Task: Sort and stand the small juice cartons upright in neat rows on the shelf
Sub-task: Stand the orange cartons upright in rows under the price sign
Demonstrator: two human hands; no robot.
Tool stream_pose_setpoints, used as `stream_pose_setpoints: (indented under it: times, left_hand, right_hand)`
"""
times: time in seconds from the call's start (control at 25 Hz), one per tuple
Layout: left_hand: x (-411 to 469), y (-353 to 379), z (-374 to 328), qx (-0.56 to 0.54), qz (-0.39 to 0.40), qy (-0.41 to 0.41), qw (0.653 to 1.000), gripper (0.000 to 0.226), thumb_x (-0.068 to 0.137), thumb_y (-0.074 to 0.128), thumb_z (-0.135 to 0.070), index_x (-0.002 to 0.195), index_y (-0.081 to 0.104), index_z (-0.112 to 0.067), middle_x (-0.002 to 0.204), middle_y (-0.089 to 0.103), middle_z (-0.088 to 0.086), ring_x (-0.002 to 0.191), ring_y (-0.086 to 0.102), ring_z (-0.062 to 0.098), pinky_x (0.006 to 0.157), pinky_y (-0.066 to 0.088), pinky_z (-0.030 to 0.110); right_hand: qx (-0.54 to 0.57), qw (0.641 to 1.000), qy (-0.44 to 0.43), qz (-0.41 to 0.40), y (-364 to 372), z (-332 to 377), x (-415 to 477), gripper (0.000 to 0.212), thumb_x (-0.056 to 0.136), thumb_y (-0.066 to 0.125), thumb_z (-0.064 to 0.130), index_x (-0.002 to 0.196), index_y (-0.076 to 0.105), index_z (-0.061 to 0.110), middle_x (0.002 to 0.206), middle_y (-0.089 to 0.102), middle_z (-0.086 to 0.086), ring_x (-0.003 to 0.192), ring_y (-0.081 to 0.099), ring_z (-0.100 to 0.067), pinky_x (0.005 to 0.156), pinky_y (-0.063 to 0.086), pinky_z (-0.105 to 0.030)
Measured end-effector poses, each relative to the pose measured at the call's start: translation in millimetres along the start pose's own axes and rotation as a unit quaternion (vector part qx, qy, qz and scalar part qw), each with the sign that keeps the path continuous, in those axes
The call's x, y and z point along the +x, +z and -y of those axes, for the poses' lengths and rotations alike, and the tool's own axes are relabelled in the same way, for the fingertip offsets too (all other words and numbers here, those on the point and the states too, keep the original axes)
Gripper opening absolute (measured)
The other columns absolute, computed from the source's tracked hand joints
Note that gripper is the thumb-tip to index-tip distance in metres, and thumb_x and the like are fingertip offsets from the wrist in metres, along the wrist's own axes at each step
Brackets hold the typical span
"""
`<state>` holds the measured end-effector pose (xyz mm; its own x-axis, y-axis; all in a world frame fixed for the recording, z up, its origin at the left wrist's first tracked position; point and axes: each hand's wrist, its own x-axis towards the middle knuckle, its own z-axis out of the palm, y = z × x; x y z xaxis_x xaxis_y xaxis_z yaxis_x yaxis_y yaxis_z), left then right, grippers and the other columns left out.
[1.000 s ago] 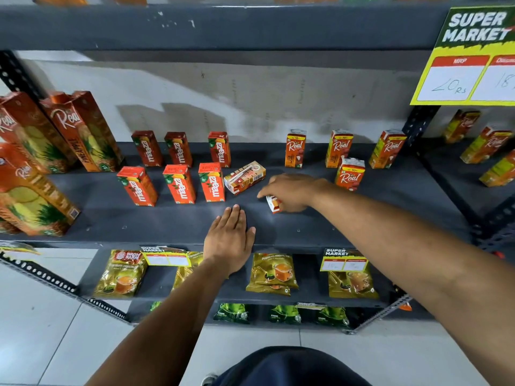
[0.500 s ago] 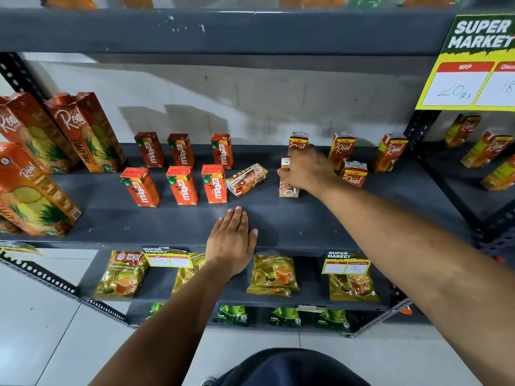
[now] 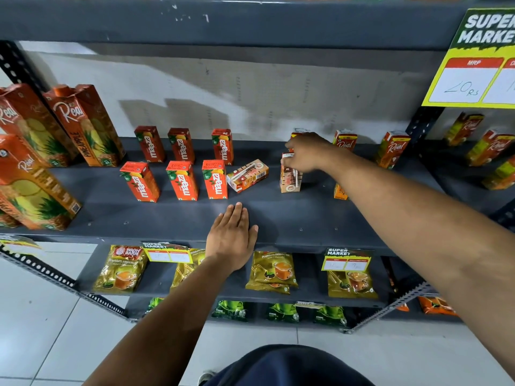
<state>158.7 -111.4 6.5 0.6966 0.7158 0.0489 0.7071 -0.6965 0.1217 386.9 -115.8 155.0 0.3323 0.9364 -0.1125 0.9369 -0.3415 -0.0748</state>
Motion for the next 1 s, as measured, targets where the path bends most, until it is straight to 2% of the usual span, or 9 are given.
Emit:
stream_pose_setpoints:
  times: [0.08, 0.12, 0.32, 0.44, 0.52, 0.6, 0.76, 0.88, 1.0]
  left_hand:
    - [0.1, 0.2, -0.1, -0.001, 0.002, -0.002, 1.000, 0.062, 0.100, 0.017, -0.045, 0.150, 0.019, -0.008, 0.161, 0.012, 0.008, 0.148, 0.008, 0.023, 0.119, 0.006, 0.036]
    - [0.4, 0.3, -0.1, -0.002, 0.003, -0.002, 1.000, 0.063, 0.100, 0.017, -0.045, 0.150, 0.019, -0.008, 0.161, 0.012, 0.008, 0.148, 0.007, 0.023, 0.119, 0.006, 0.036]
    - [0.4, 0.3, -0.3, -0.001, 0.005, -0.002, 1.000, 0.063, 0.100, 0.016, -0.046, 0.150, 0.018, -0.009, 0.161, 0.011, 0.008, 0.148, 0.007, 0.023, 0.119, 0.005, 0.035]
    - [0.7, 0.9, -0.3, -0.002, 0.007, -0.003, 1.000, 0.063, 0.100, 0.016, -0.046, 0.151, 0.017, -0.008, 0.161, 0.010, 0.008, 0.148, 0.006, 0.022, 0.119, 0.005, 0.036]
    - [1.2, 1.8, -0.1, -0.001, 0.007, -0.004, 1.000, 0.063, 0.100, 0.016, -0.045, 0.150, 0.017, -0.008, 0.161, 0.010, 0.008, 0.148, 0.006, 0.023, 0.120, 0.005, 0.036]
    - [1.3, 3.1, 0.5, 0.000, 0.006, -0.003, 1.000, 0.063, 0.100, 0.016, -0.045, 0.150, 0.017, -0.008, 0.161, 0.011, 0.008, 0.148, 0.007, 0.023, 0.120, 0.006, 0.037]
    - [1.0, 2.9, 0.4, 0.001, 0.006, -0.003, 1.000, 0.063, 0.100, 0.015, -0.045, 0.151, 0.017, -0.009, 0.161, 0.010, 0.008, 0.148, 0.006, 0.023, 0.120, 0.006, 0.036]
    - [0.9, 2.0, 0.3, 0.002, 0.009, -0.003, 1.000, 0.063, 0.100, 0.015, -0.045, 0.151, 0.016, -0.009, 0.161, 0.009, 0.008, 0.148, 0.005, 0.022, 0.120, 0.005, 0.036]
    - [1.0, 1.6, 0.2, 0.001, 0.010, -0.002, 1.000, 0.063, 0.100, 0.015, -0.045, 0.151, 0.016, -0.008, 0.161, 0.009, 0.008, 0.149, 0.004, 0.023, 0.120, 0.005, 0.036]
  right_hand:
    - [0.001, 0.999, -0.046, 0.007, -6.2, 0.8, -3.3, 0.045, 0.092, 0.057, 0.026, 0.135, 0.055, 0.014, 0.140, 0.054, -0.008, 0.126, 0.051, -0.028, 0.098, 0.045, -0.035]
    - [-0.006, 0.998, -0.059, 0.004, -7.1, -0.2, -3.4, 0.044, 0.092, 0.058, 0.021, 0.135, 0.055, 0.016, 0.140, 0.055, -0.007, 0.126, 0.050, -0.028, 0.099, 0.045, -0.035]
    - [-0.081, 0.996, -0.038, -0.025, -2.8, -2.6, 2.9, 0.035, 0.091, 0.059, 0.037, 0.121, 0.066, 0.022, 0.126, 0.060, -0.010, 0.115, 0.056, -0.030, 0.083, 0.049, -0.035]
    - [-0.065, 0.997, -0.034, -0.005, -4.9, -5.9, 4.9, 0.047, 0.087, 0.056, 0.047, 0.124, 0.062, 0.019, 0.127, 0.056, -0.011, 0.118, 0.054, -0.031, 0.090, 0.050, -0.041]
    - [-0.057, 0.996, -0.060, 0.043, -12.8, -8.6, 2.4, 0.062, 0.083, 0.065, 0.039, 0.140, 0.049, 0.024, 0.142, 0.049, -0.008, 0.125, 0.049, -0.028, 0.094, 0.045, -0.033]
    - [-0.066, 0.989, -0.097, 0.094, -18.8, -11.0, -0.9, 0.060, 0.084, 0.070, 0.023, 0.141, 0.050, 0.023, 0.142, 0.052, -0.004, 0.124, 0.051, -0.024, 0.087, 0.039, -0.025]
    - [-0.081, 0.992, -0.083, 0.053, -15.0, -19.0, 4.2, 0.039, 0.088, 0.066, 0.036, 0.123, 0.064, 0.021, 0.127, 0.062, -0.007, 0.113, 0.057, -0.026, 0.086, 0.046, -0.031]
    - [-0.093, 0.993, -0.053, 0.048, -9.9, -16.0, 7.5, 0.042, 0.091, 0.056, 0.050, 0.103, 0.070, 0.012, 0.103, 0.069, -0.010, 0.091, 0.061, -0.025, 0.073, 0.047, -0.031]
    - [-0.086, 0.996, -0.011, 0.019, -6.3, -8.6, 7.3, 0.049, 0.089, 0.054, 0.056, 0.073, 0.060, 0.011, 0.077, 0.061, -0.008, 0.068, 0.055, -0.019, 0.065, 0.046, -0.031]
